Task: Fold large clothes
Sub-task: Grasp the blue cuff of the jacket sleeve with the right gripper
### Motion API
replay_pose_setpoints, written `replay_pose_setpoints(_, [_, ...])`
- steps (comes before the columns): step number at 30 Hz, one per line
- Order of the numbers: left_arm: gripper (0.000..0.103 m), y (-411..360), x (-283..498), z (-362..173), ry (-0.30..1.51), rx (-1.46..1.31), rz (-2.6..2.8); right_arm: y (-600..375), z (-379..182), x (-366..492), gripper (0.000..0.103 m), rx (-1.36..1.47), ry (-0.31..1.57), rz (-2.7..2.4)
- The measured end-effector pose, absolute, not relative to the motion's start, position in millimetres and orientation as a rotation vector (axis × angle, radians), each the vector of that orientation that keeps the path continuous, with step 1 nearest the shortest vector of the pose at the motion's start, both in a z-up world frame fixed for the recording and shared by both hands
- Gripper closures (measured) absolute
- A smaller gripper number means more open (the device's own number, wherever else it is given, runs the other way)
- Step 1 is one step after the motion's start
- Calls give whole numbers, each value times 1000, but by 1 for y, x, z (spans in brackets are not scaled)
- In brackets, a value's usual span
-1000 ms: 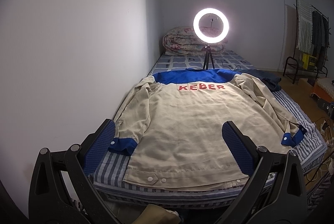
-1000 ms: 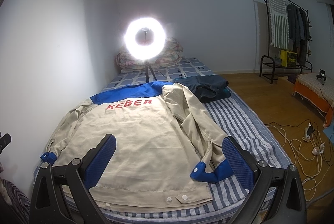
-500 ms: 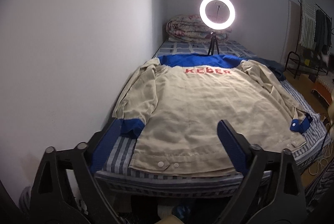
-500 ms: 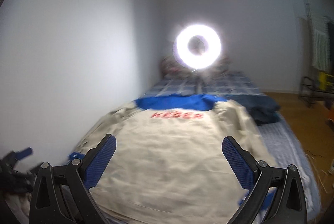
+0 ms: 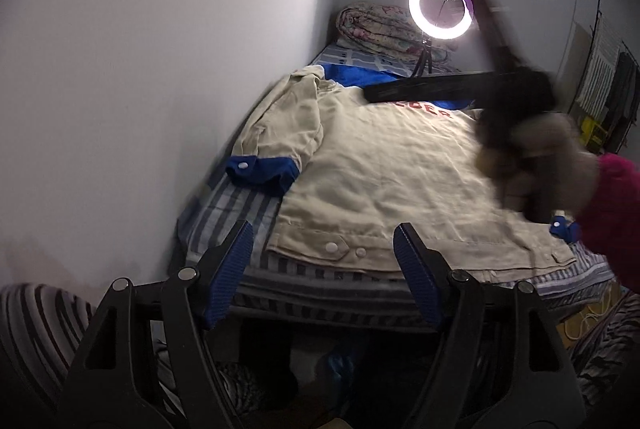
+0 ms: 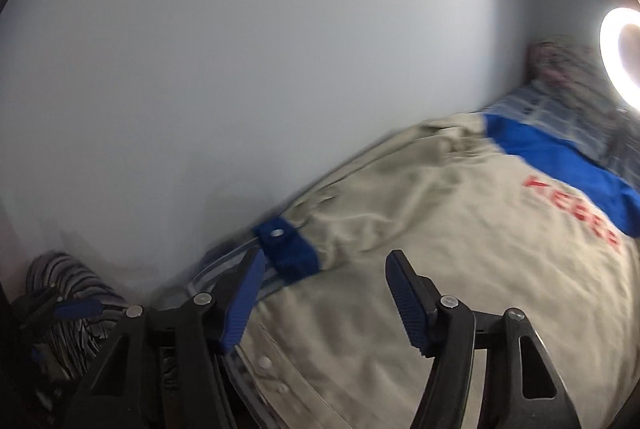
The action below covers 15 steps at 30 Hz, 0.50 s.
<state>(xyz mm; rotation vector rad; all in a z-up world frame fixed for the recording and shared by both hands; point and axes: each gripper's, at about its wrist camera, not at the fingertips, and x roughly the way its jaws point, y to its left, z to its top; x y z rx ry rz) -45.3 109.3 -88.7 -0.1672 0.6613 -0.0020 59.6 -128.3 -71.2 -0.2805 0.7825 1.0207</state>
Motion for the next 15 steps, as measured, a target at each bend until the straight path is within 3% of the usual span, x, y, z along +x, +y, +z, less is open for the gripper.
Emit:
replay_pose_setpoints(4, [28, 111, -50, -89, 653, -185, -8, -73, -108, 55, 43, -356, 829, 1101])
replay_pose_setpoints(15, [29, 139, -48, -101, 679, -333, 10, 10, -185, 60, 43, -454, 914, 1076])
